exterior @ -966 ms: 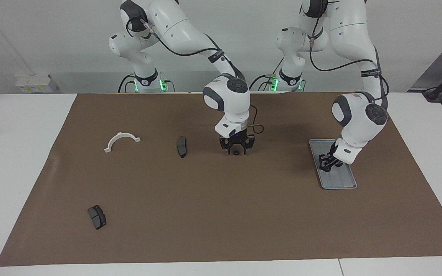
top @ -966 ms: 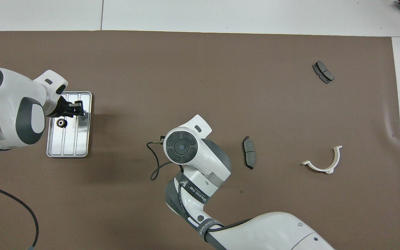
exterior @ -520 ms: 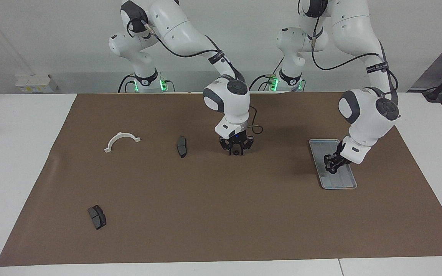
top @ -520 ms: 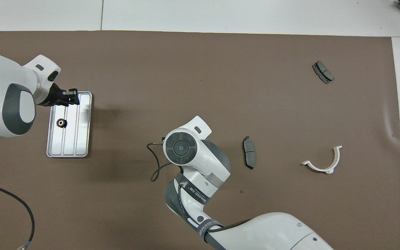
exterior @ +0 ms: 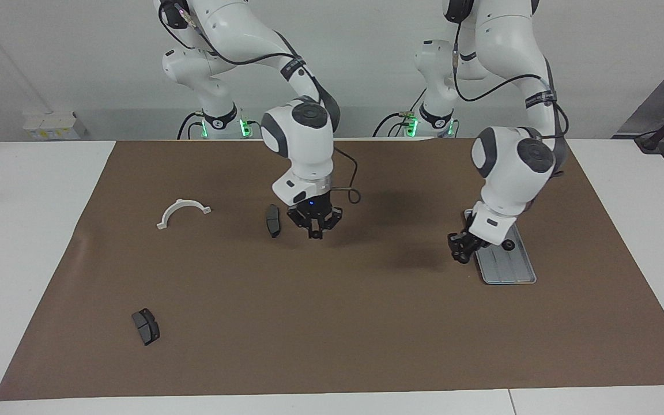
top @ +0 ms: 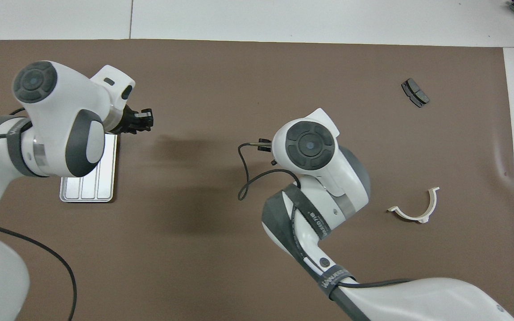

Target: Place bearing gear from tray to pile

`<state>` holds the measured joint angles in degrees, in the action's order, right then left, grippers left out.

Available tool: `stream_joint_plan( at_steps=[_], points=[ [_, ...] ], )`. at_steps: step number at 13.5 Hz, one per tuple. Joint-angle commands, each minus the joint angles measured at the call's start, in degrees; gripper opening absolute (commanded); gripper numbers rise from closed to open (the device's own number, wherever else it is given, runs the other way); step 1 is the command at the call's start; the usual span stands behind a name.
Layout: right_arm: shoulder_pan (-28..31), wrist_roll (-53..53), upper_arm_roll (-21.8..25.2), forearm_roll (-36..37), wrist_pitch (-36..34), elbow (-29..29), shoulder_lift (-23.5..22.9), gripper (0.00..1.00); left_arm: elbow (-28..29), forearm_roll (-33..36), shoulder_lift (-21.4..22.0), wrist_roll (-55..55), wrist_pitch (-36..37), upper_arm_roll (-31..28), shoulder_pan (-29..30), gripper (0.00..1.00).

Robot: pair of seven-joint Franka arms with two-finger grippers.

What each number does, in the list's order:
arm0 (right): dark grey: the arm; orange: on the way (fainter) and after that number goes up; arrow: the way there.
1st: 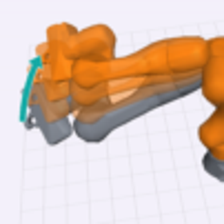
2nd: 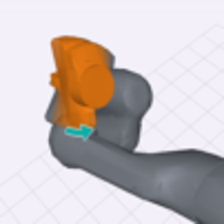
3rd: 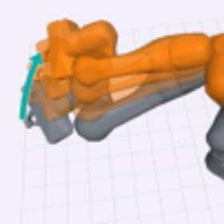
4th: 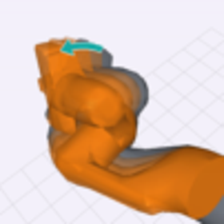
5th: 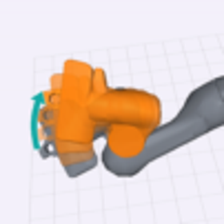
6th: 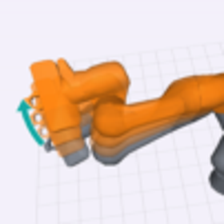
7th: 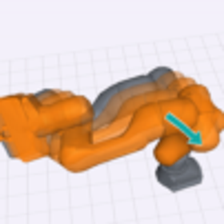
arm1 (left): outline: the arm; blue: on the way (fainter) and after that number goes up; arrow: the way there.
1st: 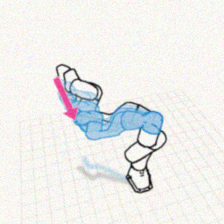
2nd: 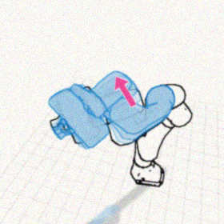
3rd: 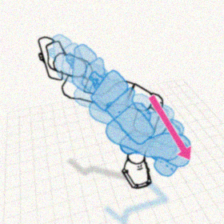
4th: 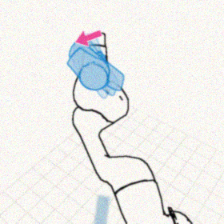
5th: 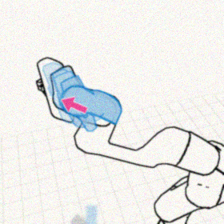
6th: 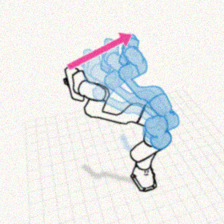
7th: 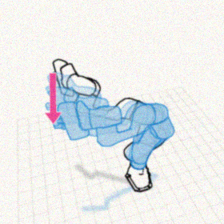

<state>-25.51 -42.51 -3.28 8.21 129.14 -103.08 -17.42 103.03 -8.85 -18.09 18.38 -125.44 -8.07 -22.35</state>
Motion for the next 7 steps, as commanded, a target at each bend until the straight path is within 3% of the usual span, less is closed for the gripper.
stream_joint_plan(
  at_steps=[1, 3, 7],
  points=[
    [6.8, 8.0, -1.0, 0.1, 0.9, -8.4, 6.6, 0.00, 0.0, 0.0, 0.3, 8.3, 0.2, -1.1, -9.4, 0.18],
    [12.2, 17.1, -1.0, -0.5, 1.0, -11.7, 8.4, 0.00, 0.4, 0.0, 0.0, 11.0, -0.7, -1.1, -15.4, 0.18],
    [25.8, 37.4, -1.0, -2.8, 5.0, -14.5, 7.2, 0.00, 2.5, 1.9, -1.6, 11.1, -2.6, -1.1, -22.3, 0.18]
  ],
)
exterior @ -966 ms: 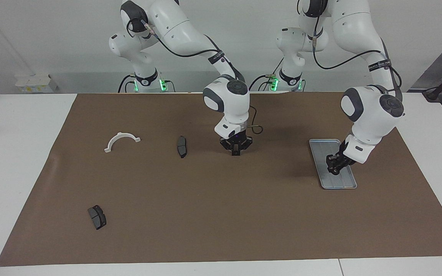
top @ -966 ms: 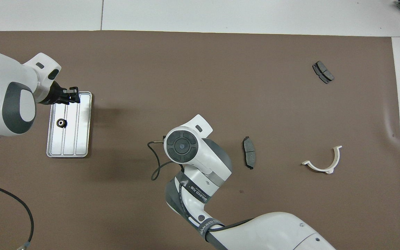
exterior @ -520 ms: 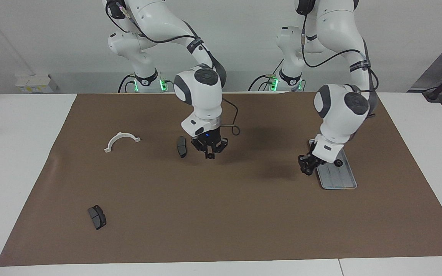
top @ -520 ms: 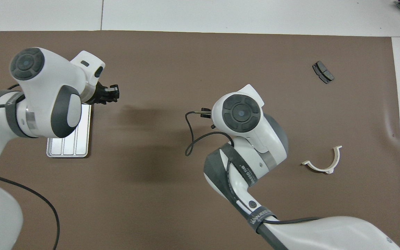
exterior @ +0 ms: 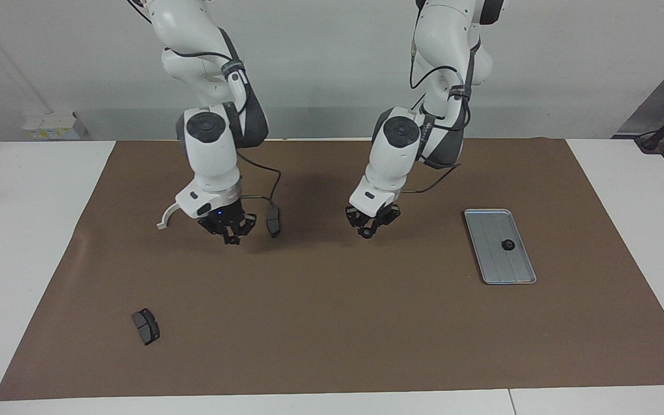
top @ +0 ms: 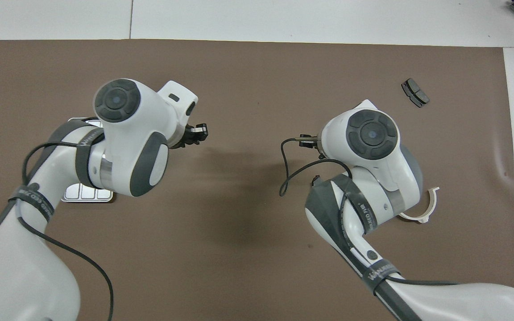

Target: Place bearing gear from tray to pile

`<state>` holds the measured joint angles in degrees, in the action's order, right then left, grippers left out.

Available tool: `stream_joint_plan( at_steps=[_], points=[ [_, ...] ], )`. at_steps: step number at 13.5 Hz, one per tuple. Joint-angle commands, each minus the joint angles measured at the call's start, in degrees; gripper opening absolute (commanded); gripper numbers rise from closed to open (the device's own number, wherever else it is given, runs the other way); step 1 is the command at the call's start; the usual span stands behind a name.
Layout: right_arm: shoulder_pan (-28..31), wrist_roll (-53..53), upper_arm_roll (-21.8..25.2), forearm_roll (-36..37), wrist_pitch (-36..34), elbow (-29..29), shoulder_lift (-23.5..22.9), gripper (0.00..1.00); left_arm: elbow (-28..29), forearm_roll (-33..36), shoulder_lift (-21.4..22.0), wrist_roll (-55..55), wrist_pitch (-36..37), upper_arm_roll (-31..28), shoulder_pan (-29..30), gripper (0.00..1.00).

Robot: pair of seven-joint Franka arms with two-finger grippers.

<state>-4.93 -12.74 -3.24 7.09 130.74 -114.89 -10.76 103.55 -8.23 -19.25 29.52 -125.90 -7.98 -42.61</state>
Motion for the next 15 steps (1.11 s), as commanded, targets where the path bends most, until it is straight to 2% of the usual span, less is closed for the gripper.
stream_joint_plan(
  at_steps=[1, 2, 3, 4, 5, 6, 7, 8, 9, 12, 15],
  points=[
    [7.1, 10.3, -1.0, -2.1, 5.6, -2.8, -1.4, 0.00, 3.9, 1.4, -0.5, -0.1, -4.5, -1.2, -3.2, 0.19],
    [9.0, 11.8, -1.0, -2.1, 8.0, -2.7, -3.0, 0.00, 6.1, 1.4, -0.5, -0.1, -7.7, -1.1, -4.0, 0.27],
    [10.2, 12.8, -1.0, -2.1, 10.3, -2.7, -4.1, 0.00, 7.5, 1.4, -0.4, -0.2, -9.6, -1.1, -4.8, 0.41],
    [11.4, 13.6, -1.0, -2.1, 11.6, -2.7, -5.0, 0.00, 7.7, 1.4, -0.4, -0.3, -9.7, -1.0, -4.8, 0.59],
    [12.7, 13.8, -1.1, -2.1, 12.0, -2.5, -5.8, 0.00, 7.7, 1.5, -0.4, -0.9, -9.7, -1.0, -4.8, 0.86],
    [13.4, 13.9, -1.1, -2.1, 12.1, -2.4, -6.6, 0.00, 7.0, 1.9, -0.4, -1.3, -9.4, -1.1, -4.8, 1.00],
    [13.5, 13.9, -1.1, -2.1, 12.6, -2.4, -6.9, 0.00, 6.3, 3.0, -0.4, -1.5, -9.0, -1.2, -4.2, 1.00],
    [13.5, 13.9, -1.0, -2.1, 12.4, -2.2, -6.9, 0.32, 5.1, 3.1, -0.3, -1.5, -8.3, -1.7, -3.5, 1.00],
    [13.4, 13.7, -1.1, -2.2, 12.3, -1.9, -6.8, 0.99, 3.7, 3.1, 0.1, -1.7, -7.2, -1.9, -0.9, 1.00],
    [12.1, 13.3, -1.2, -2.1, 9.8, -1.5, -3.2, 1.00, -2.5, 3.1, 1.0, -2.3, 0.3, -1.9, 8.5, 1.00],
    [7.3, 10.3, -1.9, -2.2, 4.0, 1.0, -0.3, 1.00, -3.4, 3.1, 1.5, -7.9, 2.9, -1.9, 17.6, 1.00]
  ],
)
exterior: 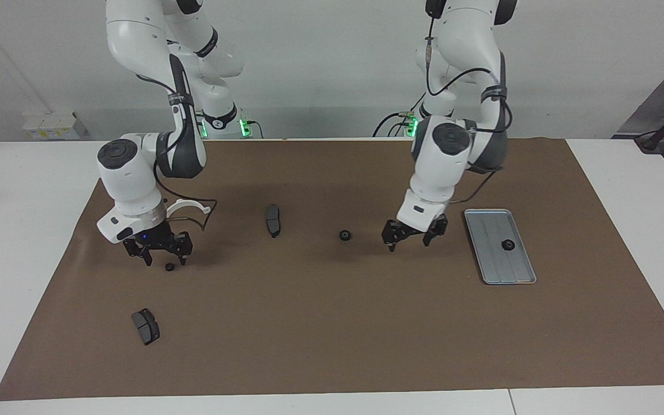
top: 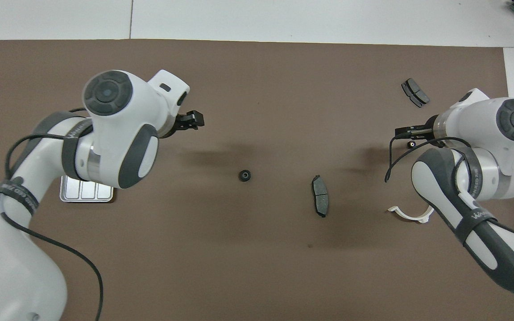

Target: Place bearing gear from tray to pile

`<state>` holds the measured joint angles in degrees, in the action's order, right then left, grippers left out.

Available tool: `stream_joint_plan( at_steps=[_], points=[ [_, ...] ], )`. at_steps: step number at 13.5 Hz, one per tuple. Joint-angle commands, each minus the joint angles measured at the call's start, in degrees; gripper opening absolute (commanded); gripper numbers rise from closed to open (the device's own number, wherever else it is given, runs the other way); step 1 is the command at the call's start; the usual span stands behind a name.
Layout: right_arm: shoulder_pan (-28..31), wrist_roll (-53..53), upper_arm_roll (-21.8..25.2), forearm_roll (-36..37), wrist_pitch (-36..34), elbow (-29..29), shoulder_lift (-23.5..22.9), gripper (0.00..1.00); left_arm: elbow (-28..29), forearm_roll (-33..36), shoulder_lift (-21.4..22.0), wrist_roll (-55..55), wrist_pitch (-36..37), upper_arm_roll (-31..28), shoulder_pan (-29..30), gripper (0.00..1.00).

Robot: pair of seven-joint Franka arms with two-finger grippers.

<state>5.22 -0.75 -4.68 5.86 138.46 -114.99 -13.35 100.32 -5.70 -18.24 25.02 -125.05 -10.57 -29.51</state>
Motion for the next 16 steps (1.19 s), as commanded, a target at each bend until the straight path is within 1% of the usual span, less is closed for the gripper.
stream_joint_plan(
  at_steps=[1, 3, 5, 6, 7, 8, 10, 11, 13, 14, 15, 16],
  points=[
    [-4.9, -4.6, -0.5, -0.9, -5.3, 2.2, 2.3, 1.00, 0.0, 0.6, 0.6, -8.3, 3.1, 0.7, 7.9, 1.00],
    [-9.8, -12.5, -0.5, -0.9, -8.8, 5.5, 1.7, 1.00, 0.7, 0.5, 1.1, -17.4, 5.2, 0.7, 13.3, 1.00],
    [-14.5, -19.2, -0.5, -0.9, -9.6, 6.7, 1.6, 1.00, 3.6, 0.5, 2.3, -21.1, 5.2, 0.7, 17.0, 1.00],
    [-16.9, -22.3, -0.5, -0.9, -9.6, 7.0, 1.5, 1.00, 6.3, 0.6, 3.1, -23.8, 4.6, 0.6, 18.6, 1.00],
    [-19.7, -25.5, -0.5, -0.9, -9.5, 7.2, 1.3, 1.00, 9.0, 0.6, 4.3, -27.0, 3.3, 0.6, 20.1, 0.98],
    [-22.2, -28.5, -0.5, -0.8, -9.4, 8.2, 0.3, 1.00, 11.6, 0.5, 5.0, -29.4, 0.9, 0.6, 21.5, 0.96],
    [-26.5, -32.7, -0.5, -0.4, -10.3, 12.2, -3.1, 1.00, 17.3, 0.5, 6.5, -30.6, -5.9, 0.6, 22.3, 0.94],
    [-28.4, -35.7, -0.5, -0.3, -10.7, 14.7, -5.1, 1.00, 19.0, 0.5, 6.9, -30.6, -7.2, 0.6, 22.7, 0.93],
    [-32.4, -41.0, -0.3, 0.4, -10.9, 18.8, -9.5, 1.00, 20.0, 0.5, 7.2, -30.7, -7.4, 0.6, 23.6, 0.87],
    [-34.1, -43.1, -0.2, 0.9, -11.5, 21.2, -12.1, 1.00, 20.4, 0.5, 7.2, -31.0, -7.8, 0.7, 23.9, 0.86],
    [-35.5, -44.9, -0.3, 2.4, -12.6, 24.0, -14.8, 1.00, 20.7, 0.5, 7.1, -31.1, -8.5, 0.6, 23.9, 0.83],
    [-36.4, -46.6, -0.4, 3.8, -12.6, 25.7, -16.6, 1.00, 21.3, 0.5, 6.7, -31.0, -10.1, 0.7, 23.9, 0.81]
  ],
)
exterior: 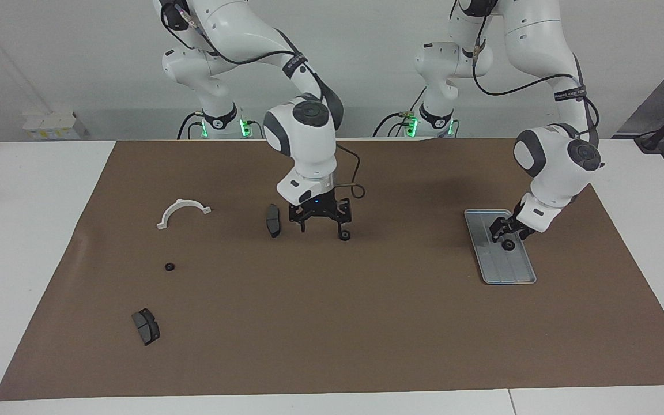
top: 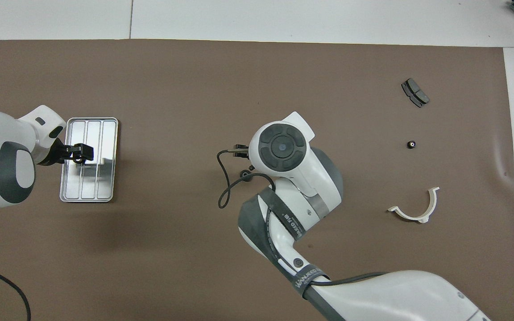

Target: Place bearing gear from tray to pile

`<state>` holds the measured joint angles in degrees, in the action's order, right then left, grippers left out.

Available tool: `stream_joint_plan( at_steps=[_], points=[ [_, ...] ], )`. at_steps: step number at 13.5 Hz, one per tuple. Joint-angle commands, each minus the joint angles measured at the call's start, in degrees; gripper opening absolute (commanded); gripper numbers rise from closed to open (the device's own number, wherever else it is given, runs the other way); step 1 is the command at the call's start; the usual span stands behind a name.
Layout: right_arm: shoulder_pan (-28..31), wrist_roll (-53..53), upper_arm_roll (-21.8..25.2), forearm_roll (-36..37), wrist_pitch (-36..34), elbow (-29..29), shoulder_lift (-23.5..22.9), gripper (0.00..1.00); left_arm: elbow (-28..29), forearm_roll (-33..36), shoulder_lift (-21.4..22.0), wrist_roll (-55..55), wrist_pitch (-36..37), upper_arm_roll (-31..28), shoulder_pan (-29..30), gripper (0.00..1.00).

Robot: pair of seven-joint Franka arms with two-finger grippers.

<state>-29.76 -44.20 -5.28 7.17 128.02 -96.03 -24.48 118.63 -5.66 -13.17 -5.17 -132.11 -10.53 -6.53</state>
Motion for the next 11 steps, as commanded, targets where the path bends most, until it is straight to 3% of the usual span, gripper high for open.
stream_joint_plan(
  at_steps=[1, 6, 11],
  points=[
    [-2.0, -4.2, 0.2, 2.8, -1.6, 6.7, -6.2, 1.00, 3.6, 0.5, 1.3, -0.8, -4.9, 0.7, 0.9, 0.81],
    [-3.8, -4.5, 0.1, 2.9, 0.6, 5.4, -8.7, 1.00, 3.9, 0.5, -0.5, -0.8, -8.1, 0.7, 1.0, 0.76],
    [-4.9, -4.5, 0.1, 3.1, 1.8, 1.5, -8.3, 0.87, 4.2, 0.5, -0.5, -1.0, -7.9, 0.6, 1.1, 0.62]
  ],
)
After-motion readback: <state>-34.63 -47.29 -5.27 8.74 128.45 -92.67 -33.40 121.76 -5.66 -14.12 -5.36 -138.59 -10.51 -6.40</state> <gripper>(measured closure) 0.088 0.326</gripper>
